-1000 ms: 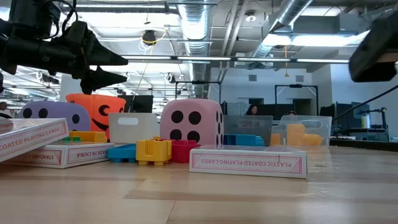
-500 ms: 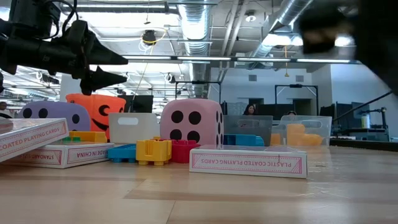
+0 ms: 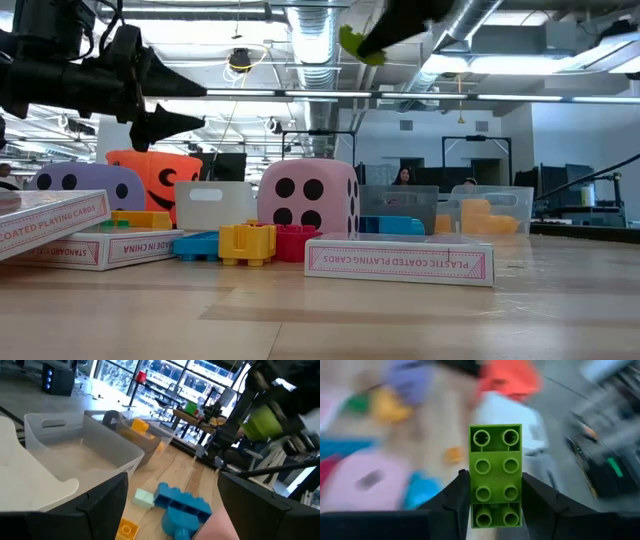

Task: Pick & Place Toys
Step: Put the small light green game piece into the black bin

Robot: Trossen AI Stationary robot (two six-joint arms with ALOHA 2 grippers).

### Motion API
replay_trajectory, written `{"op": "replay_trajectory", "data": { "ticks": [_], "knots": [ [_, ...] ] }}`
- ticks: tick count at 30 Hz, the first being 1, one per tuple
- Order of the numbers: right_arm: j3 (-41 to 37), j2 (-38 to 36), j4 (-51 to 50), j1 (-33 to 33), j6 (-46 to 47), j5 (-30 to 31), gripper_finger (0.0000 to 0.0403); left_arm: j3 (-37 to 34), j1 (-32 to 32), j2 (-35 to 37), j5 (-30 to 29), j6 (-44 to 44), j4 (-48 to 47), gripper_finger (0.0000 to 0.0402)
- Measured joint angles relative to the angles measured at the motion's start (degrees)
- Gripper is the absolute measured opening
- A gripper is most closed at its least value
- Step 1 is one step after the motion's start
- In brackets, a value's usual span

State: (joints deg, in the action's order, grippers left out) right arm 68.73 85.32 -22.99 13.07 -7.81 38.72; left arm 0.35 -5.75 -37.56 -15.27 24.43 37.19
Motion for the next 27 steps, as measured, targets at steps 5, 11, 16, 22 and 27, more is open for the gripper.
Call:
{"op": "replay_trajectory", "data": {
  "ticks": [5,11,16,22,27],
  "knots": [
    [0.02,0.72,5.58,-13.5,7.19,0.66,0.0132,0.0,0.02,0.0,-0.04,-0.09,3.88,0.0301],
    [-0.03,8.45,9.76,-27.28,13.92,0.22,0.0135,0.0,0.0,0.0,-0.26,-0.13,4.04,0.0301],
    [-0.09,14.43,9.85,-32.52,19.81,0.87,0.0135,-0.01,0.0,0.0,-0.22,-0.13,3.96,0.0301],
    [-0.07,16.33,9.92,-33.32,23.13,4.15,0.0137,-0.01,0.0,0.02,-0.2,-0.15,3.69,0.0301],
    [-0.07,14.79,6.9,-31.16,24.43,10.66,0.0139,-0.01,0.01,0.01,-0.16,-0.13,3.55,0.0301]
  ]
}}
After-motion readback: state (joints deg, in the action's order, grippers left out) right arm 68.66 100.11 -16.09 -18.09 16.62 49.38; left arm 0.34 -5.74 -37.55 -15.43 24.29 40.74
